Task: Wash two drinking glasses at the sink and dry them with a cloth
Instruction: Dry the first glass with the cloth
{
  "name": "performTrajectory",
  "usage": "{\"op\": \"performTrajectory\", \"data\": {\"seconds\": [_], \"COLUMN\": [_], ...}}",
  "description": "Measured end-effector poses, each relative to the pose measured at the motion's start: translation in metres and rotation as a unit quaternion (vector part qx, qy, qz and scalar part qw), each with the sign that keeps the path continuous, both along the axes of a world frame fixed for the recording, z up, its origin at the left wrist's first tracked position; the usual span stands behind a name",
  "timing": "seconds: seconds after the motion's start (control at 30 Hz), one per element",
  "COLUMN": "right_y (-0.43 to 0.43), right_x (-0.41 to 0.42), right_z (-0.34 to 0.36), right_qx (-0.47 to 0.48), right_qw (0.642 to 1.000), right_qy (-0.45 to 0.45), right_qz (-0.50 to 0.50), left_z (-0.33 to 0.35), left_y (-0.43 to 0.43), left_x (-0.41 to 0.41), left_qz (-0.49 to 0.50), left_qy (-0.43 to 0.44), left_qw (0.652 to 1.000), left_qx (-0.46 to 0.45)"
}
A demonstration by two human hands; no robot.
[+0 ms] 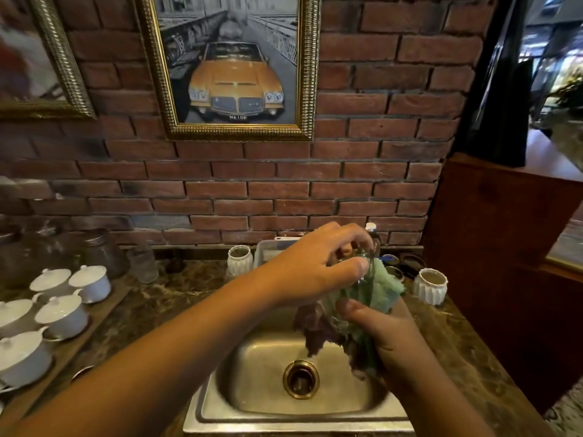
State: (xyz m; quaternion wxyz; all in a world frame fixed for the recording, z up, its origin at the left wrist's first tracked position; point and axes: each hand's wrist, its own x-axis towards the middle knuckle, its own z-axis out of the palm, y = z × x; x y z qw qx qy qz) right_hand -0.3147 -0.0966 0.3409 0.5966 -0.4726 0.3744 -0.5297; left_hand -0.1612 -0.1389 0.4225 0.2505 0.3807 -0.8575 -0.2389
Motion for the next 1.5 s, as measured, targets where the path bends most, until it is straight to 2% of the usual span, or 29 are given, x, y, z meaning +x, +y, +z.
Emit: {"op": "performTrajectory", "data": {"seconds": [0.07, 0.17, 0.23, 0.3, 0.43, 0.6, 0.7, 0.77, 0.83, 0.9, 1.0, 1.07, 1.13, 1.2, 1.3, 1.37, 1.43, 1.5], "right_y": [-0.006, -0.010, -0.009, -0.006, -0.008, -0.003, -0.004, -0.004, -0.006, -0.008, -0.019, -0.024, -0.026, -0.027, -0.030, -0.026, -0.021, -0.017], "right_x": [0.002, 0.007, 0.010, 0.010, 0.004, 0.000, -0.006, -0.004, 0.000, 0.004, 0.009, 0.014, 0.018, 0.022, 0.018, 0.015, 0.012, 0.006], "right_z": [0.002, 0.003, 0.001, 0.002, 0.011, 0.022, 0.016, 0.009, 0.004, 0.002, 0.004, 0.003, 0.000, 0.000, 0.001, 0.010, 0.018, 0.020], "right_qx": [-0.084, -0.200, -0.226, -0.224, -0.209, -0.083, 0.007, 0.032, 0.031, 0.011, -0.094, -0.159, -0.219, -0.239, -0.214, -0.152, -0.080, -0.004], "right_qw": [0.990, 0.952, 0.920, 0.909, 0.938, 0.989, 0.979, 0.965, 0.971, 0.989, 0.992, 0.974, 0.936, 0.908, 0.929, 0.956, 0.980, 0.992], "right_qy": [0.102, 0.211, 0.282, 0.305, 0.257, 0.110, -0.051, -0.117, -0.103, -0.030, 0.078, 0.159, 0.261, 0.316, 0.291, 0.251, 0.180, 0.063], "right_qz": [-0.040, -0.099, -0.153, -0.173, -0.105, 0.054, 0.197, 0.235, 0.211, 0.145, 0.043, -0.020, -0.092, -0.137, -0.081, -0.030, 0.033, 0.109], "left_z": [-0.001, -0.001, -0.004, -0.007, -0.008, -0.003, -0.007, -0.009, -0.009, -0.011, -0.017, -0.022, -0.026, -0.028, -0.028, -0.025, -0.020, -0.015], "left_y": [-0.004, -0.010, -0.011, -0.007, 0.003, 0.011, 0.013, 0.012, 0.008, 0.001, -0.006, -0.007, -0.009, -0.010, -0.010, -0.007, -0.003, 0.002], "left_x": [-0.005, -0.011, -0.015, -0.019, -0.014, -0.001, 0.005, 0.007, 0.010, 0.015, 0.015, 0.009, 0.003, 0.000, 0.004, 0.009, 0.013, 0.016], "left_qz": [0.038, 0.090, 0.129, 0.157, 0.137, 0.036, -0.012, -0.032, -0.030, -0.012, 0.045, 0.096, 0.143, 0.165, 0.149, 0.113, 0.076, 0.039], "left_qy": [0.011, 0.000, 0.001, 0.030, 0.125, 0.113, 0.123, 0.117, 0.108, 0.092, 0.086, 0.103, 0.114, 0.125, 0.165, 0.179, 0.173, 0.181], "left_qw": [0.999, 0.995, 0.990, 0.987, 0.983, 0.992, 0.991, 0.991, 0.993, 0.996, 0.995, 0.990, 0.983, 0.978, 0.975, 0.977, 0.982, 0.982], "left_qx": [0.006, 0.039, 0.054, 0.031, -0.015, -0.043, -0.049, -0.058, -0.038, -0.006, 0.023, 0.026, 0.019, 0.007, -0.014, -0.008, 0.004, 0.022]}}
